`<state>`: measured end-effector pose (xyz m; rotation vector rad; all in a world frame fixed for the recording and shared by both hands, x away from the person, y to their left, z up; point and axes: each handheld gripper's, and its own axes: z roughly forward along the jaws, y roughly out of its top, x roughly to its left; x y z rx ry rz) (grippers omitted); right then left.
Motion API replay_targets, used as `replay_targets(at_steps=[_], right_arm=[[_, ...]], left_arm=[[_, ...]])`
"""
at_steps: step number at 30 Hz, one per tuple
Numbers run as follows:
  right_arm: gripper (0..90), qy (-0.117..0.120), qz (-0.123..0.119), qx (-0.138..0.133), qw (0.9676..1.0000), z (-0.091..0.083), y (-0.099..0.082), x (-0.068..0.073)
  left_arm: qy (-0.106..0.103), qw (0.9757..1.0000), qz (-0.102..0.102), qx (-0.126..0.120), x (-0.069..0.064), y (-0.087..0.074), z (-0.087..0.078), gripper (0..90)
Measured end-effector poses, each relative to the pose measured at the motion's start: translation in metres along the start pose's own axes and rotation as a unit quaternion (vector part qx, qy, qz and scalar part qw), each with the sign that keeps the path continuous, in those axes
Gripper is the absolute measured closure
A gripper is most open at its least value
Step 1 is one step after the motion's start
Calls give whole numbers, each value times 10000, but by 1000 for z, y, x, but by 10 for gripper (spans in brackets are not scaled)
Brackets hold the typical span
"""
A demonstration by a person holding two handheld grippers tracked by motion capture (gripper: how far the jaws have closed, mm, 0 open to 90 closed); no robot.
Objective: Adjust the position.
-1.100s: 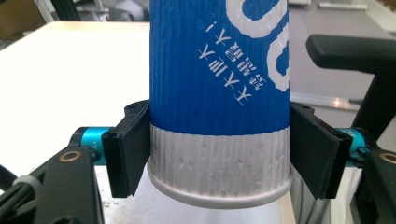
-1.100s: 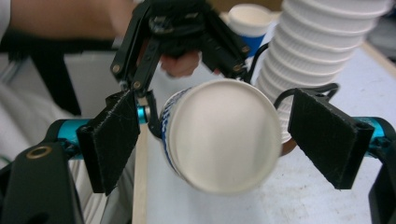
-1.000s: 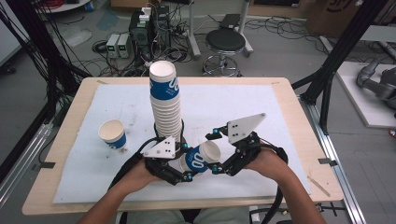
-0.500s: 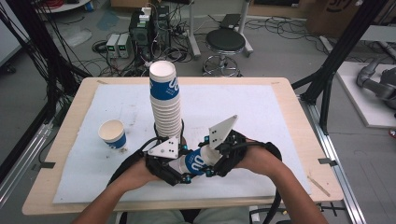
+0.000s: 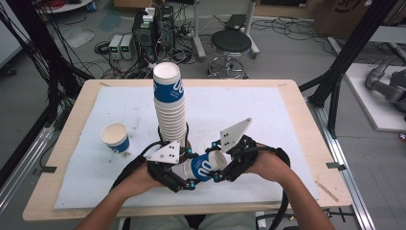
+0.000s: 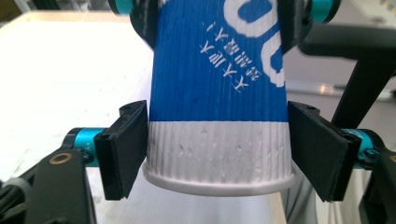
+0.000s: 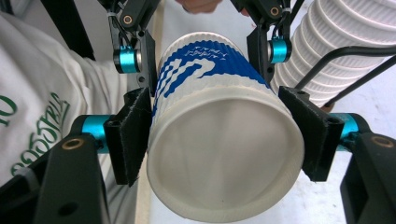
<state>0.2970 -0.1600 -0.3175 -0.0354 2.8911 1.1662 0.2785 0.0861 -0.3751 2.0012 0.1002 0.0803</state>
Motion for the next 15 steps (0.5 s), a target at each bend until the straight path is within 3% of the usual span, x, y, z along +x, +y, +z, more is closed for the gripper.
replay_targets(at_steps=[5, 8, 12, 13, 15], right_arm=[[297, -27, 132, -222, 9997, 1, -12, -1], [297, -34, 254, -411, 9988, -1, -19, -2], [297, -86, 359, -610, 9975, -3, -27, -2], [297, -122, 464, -835, 9953, -5, -34, -3], [297, -124, 512, -952, 9941, -6, -37, -3]], left_arm=[[-13, 9984, -98, -561, 1, -4, -3, 165], [53, 9976, -130, -679, 2, -5, -6, 162], [149, 9940, -216, -1058, 2, -9, -11, 162], [161, 9928, -245, -1165, 2, -10, -12, 162], [192, 9910, -273, -1296, 3, -13, -14, 161]])
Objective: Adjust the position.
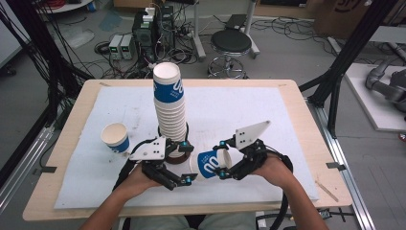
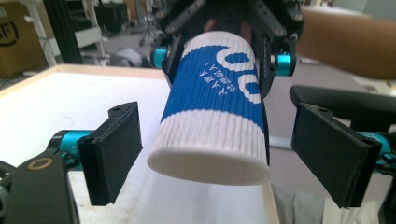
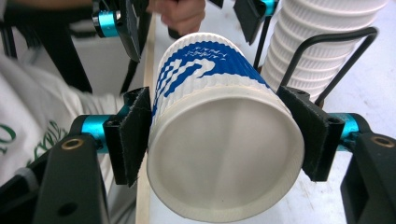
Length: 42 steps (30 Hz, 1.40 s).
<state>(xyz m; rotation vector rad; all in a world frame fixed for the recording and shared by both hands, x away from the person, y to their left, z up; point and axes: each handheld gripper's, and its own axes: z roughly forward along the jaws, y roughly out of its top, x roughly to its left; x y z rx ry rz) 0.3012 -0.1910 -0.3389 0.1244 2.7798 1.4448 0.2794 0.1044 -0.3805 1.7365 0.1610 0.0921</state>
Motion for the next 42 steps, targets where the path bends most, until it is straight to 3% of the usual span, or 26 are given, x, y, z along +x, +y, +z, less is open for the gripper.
replay_targets(at_steps=[5, 9, 10, 18, 30, 37, 42], right_arm=[[297, 5, 201, -514, 9985, -4, -13, 0], [297, -35, 345, -905, 9953, -4, -25, 2], [297, -35, 345, -905, 9953, -4, -25, 2], [297, 105, 475, -1480, 9878, -3, -39, 3], [297, 378, 609, -1808, 9809, 3, -44, 0], [300, 397, 609, -1826, 9805, 4, -45, 0], [303, 423, 648, -1664, 9830, 5, -45, 0]], left_arm=[[58, 9998, -88, -169, 1, -5, 0, 151], [45, 9995, -144, -283, 2, -8, 0, 150], [19, 9993, -183, -332, 2, -9, 1, 150], [73, 9985, -226, -485, 0, -15, 4, 149], [-44, 9986, -262, -454, -2, -18, 16, 151], [-116, 9987, -236, -440, -1, -18, 14, 217], [-105, 9993, -198, -293, -2, -17, 12, 247]])
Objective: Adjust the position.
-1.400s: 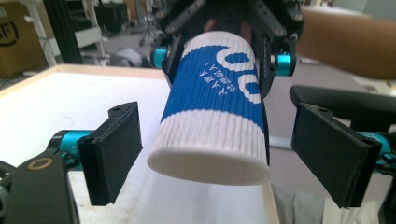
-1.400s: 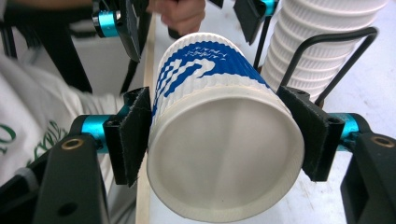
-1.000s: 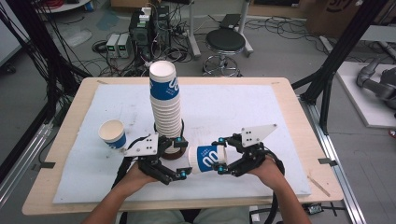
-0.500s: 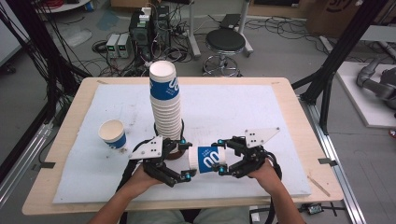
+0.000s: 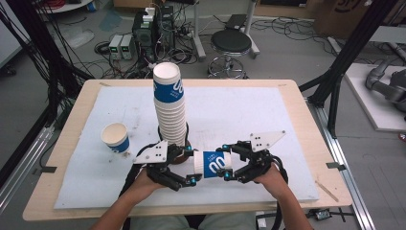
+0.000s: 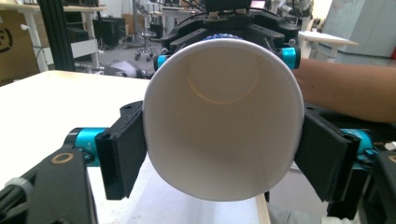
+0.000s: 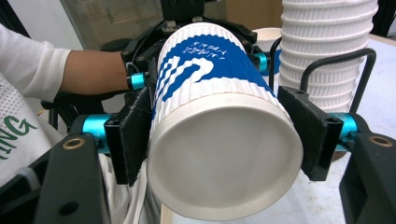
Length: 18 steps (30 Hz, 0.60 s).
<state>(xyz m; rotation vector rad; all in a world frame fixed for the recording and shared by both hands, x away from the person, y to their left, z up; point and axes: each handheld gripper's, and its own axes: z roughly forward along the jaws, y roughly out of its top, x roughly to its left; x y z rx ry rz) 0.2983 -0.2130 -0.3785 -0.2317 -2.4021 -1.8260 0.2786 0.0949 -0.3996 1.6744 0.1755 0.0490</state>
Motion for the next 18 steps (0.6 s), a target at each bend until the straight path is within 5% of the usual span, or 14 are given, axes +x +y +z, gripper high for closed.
replay_targets(at_steps=[11, 18], right_arm=[[199, -75, 227, 146, 9996, 2, 3, 0], [198, -454, -72, 520, 9976, -3, 17, 6]], left_arm=[[31, 9997, -20, 240, 2, 3, -2, 257], [175, 9975, 104, 673, 2, 15, -4, 257]])
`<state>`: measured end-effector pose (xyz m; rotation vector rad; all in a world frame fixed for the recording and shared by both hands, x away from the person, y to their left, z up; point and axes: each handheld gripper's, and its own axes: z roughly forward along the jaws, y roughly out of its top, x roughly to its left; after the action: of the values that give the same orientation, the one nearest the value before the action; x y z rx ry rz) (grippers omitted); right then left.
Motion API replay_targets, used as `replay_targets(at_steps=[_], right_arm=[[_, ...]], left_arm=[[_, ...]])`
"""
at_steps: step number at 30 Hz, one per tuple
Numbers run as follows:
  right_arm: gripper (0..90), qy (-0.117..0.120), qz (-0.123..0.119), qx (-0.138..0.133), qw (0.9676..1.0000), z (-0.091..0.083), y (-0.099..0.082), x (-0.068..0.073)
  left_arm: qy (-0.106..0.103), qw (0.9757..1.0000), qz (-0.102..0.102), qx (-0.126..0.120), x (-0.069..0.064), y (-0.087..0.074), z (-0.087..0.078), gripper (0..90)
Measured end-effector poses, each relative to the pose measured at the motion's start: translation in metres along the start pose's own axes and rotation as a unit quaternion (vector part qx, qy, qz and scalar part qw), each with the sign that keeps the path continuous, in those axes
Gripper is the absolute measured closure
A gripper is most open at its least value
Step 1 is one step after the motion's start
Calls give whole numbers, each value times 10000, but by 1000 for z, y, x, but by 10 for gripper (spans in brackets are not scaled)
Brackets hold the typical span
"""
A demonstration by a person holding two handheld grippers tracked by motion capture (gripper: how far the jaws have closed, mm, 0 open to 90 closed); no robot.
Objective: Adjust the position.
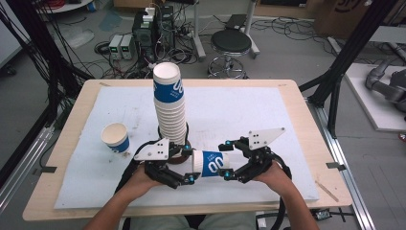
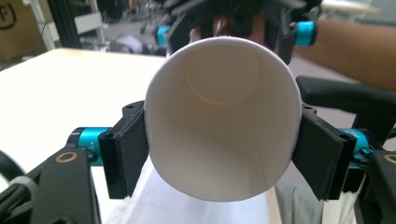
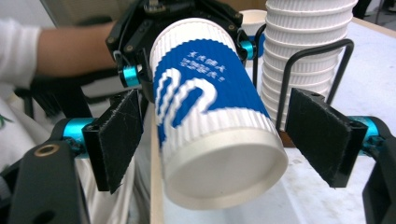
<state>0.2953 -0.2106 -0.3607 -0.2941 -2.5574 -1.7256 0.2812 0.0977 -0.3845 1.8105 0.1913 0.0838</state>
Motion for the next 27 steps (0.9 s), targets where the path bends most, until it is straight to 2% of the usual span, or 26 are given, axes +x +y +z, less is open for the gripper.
replay_targets(at_steps=[3, 4, 6, 7, 11, 12, 13, 14, 16, 17, 18, 19, 20, 21, 22, 23, 24, 25, 26, 27], right_arm=[[198, -98, -322, 262, 9991, -2, 9, 4], [198, -309, -583, 525, 9964, -1, 15, 6], [198, -402, -801, 826, 9925, 1, 22, 9], [198, -402, -801, 826, 9925, 1, 22, 9], [198, -516, -1149, 1366, 9826, 10, 35, 12], [198, -529, -1239, 1584, 9781, 14, 39, 13], [198, -550, -1282, 1647, 9764, 15, 40, 13], [198, -524, -1373, 1888, 9710, 22, 43, 15], [198, -534, -1465, 2120, 9647, 28, 46, 16], [198, -534, -1465, 2120, 9647, 28, 46, 16], [198, -530, -1544, 2349, 9582, 34, 48, 17], [198, -530, -1544, 2349, 9582, 34, 48, 17], [198, -551, -1597, 2551, 9520, 40, 48, 18], [199, -552, -1612, 2631, 9496, 42, 48, 18], [199, -552, -1612, 2631, 9496, 42, 48, 18], [200, -556, -1676, 2743, 9453, 47, 49, 18], [200, -556, -1676, 2743, 9453, 47, 49, 18], [202, -556, -1680, 2794, 9437, 49, 49, 18], [202, -619, -1729, 2916, 9388, 53, 50, 18], [202, -619, -1729, 2916, 9388, 53, 50, 18]], left_arm=[[78, 9997, 15, 251, 2, 5, -1, 257], [84, 9994, 37, 337, 2, 7, -2, 257], [103, 9986, 65, 513, 2, 10, -2, 257], [118, 9981, 88, 599, 2, 12, -1, 257], [116, 9958, 144, 893, 1, 17, 2, 257], [123, 9957, 131, 904, 1, 17, 3, 256], [131, 9949, 171, 982, 1, 18, 3, 256], [128, 9943, 195, 1038, 1, 19, 4, 256], [133, 9928, 210, 1174, 1, 20, 6, 256], [133, 9928, 210, 1174, 1, 20, 6, 256], [134, 9925, 202, 1200, 1, 21, 7, 256], [138, 9919, 222, 1241, 1, 21, 7, 256], [141, 9918, 210, 1256, 1, 21, 8, 256], [140, 9915, 204, 1276, 2, 21, 8, 256], [142, 9910, 207, 1315, 2, 22, 8, 256], [150, 9908, 201, 1333, 2, 21, 9, 256], [148, 9902, 212, 1376, 2, 21, 9, 256], [144, 9901, 197, 1379, 2, 21, 10, 256], [142, 9899, 196, 1399, 2, 21, 11, 255], [156, 9893, 221, 1437, 2, 21, 11, 255]])
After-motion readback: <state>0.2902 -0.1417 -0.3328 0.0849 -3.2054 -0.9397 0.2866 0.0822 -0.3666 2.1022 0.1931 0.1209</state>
